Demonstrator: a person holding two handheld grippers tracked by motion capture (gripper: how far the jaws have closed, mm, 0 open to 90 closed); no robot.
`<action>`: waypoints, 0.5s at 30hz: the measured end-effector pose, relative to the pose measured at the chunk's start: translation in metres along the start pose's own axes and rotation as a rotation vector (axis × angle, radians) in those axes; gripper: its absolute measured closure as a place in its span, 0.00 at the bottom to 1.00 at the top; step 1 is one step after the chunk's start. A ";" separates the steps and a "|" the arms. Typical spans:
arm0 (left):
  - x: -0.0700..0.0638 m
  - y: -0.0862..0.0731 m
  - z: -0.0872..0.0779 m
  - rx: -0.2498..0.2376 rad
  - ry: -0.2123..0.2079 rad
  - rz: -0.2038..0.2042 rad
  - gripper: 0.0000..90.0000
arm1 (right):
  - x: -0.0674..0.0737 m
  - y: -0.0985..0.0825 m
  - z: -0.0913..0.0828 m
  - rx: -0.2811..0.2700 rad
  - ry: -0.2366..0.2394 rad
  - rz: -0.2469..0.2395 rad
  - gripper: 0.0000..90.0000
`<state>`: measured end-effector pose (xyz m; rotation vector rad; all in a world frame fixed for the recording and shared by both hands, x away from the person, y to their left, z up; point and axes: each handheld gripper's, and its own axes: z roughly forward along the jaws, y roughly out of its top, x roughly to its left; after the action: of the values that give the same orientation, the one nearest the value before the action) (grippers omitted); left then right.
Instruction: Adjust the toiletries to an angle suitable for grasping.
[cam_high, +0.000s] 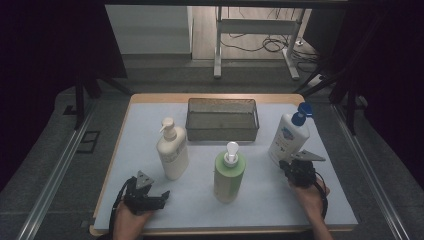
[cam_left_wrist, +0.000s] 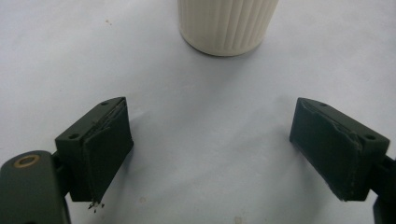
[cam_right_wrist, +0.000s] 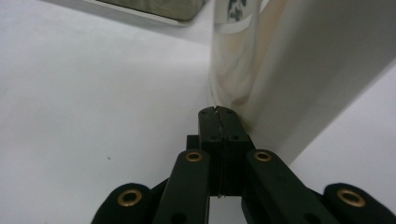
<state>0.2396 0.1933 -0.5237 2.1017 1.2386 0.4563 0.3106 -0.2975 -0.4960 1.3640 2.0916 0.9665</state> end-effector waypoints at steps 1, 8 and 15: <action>0.000 0.000 0.000 0.000 0.000 0.000 0.14 | -0.002 -0.001 -0.001 0.004 0.001 0.006 1.00; 0.000 0.000 0.000 0.000 0.000 0.000 0.14 | -0.004 -0.002 -0.001 0.010 0.021 -0.003 0.93; 0.000 0.000 0.000 0.000 0.000 0.000 0.14 | -0.002 -0.002 -0.014 -0.001 0.051 -0.024 0.82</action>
<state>0.2396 0.1933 -0.5237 2.1019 1.2386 0.4566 0.3007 -0.3042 -0.4890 1.3239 2.1402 1.0019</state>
